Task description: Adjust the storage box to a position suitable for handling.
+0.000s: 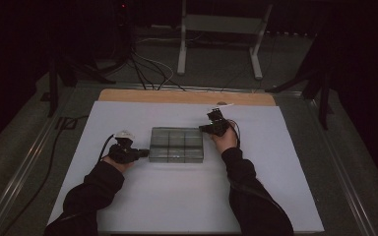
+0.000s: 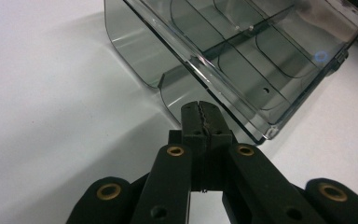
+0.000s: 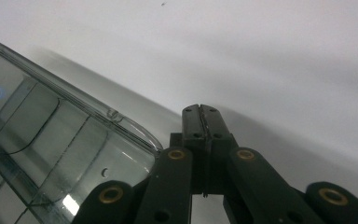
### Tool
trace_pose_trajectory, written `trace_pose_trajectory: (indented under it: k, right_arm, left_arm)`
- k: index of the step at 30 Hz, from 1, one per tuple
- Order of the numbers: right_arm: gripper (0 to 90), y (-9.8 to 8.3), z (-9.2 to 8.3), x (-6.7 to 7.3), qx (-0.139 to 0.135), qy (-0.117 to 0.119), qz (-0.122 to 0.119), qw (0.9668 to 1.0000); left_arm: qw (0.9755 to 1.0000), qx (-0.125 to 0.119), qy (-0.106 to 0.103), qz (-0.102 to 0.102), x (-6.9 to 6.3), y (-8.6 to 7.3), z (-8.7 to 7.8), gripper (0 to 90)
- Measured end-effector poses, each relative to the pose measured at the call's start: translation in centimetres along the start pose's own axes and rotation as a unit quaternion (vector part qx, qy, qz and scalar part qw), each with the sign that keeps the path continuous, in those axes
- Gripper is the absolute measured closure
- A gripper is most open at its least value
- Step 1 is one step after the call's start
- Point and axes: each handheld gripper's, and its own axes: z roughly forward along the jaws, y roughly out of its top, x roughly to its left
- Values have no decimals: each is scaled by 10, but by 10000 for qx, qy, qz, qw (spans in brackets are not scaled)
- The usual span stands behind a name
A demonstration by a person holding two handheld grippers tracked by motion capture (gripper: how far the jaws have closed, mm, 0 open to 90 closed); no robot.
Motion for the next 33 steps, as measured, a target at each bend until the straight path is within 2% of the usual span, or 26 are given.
trace_pose_trajectory:
  k: [4, 7, 11, 16, 21, 26, 29, 33]
  right_arm:
    - [900, -2, -2, 1, 14, -18, 16, 10000]
    - [900, -4, -4, 1, 45, 12, 39, 10000]
    - [900, -12, -9, 4, 11, 12, 69, 10000]
    - [900, -23, -17, 9, 19, -25, -23, 10000]
    - [900, -35, -25, 12, 46, 58, 27, 10000]
    - [900, -46, -33, 19, 69, -10, -181, 9998]
    - [900, -51, -37, 20, 90, 61, -182, 9998]
    - [900, -58, -42, 24, 141, 8, -277, 9995]
  left_arm:
    - [10000, 49, -65, -30, -2, -1, -1, 900]
    - [9999, 92, -106, 20, -4, -2, -2, 900]
    - [9995, 190, -201, 131, -12, -6, -5, 900]
    - [9988, 285, -317, 238, -22, -11, -9, 900]
    - [9985, 286, -401, 252, -30, -19, -12, 900]
    - [9974, 361, -520, 333, -38, -25, -16, 900]
    - [9966, 397, -589, 409, -45, -29, -18, 900]
    - [9953, 472, -661, 525, -54, -33, -21, 900]
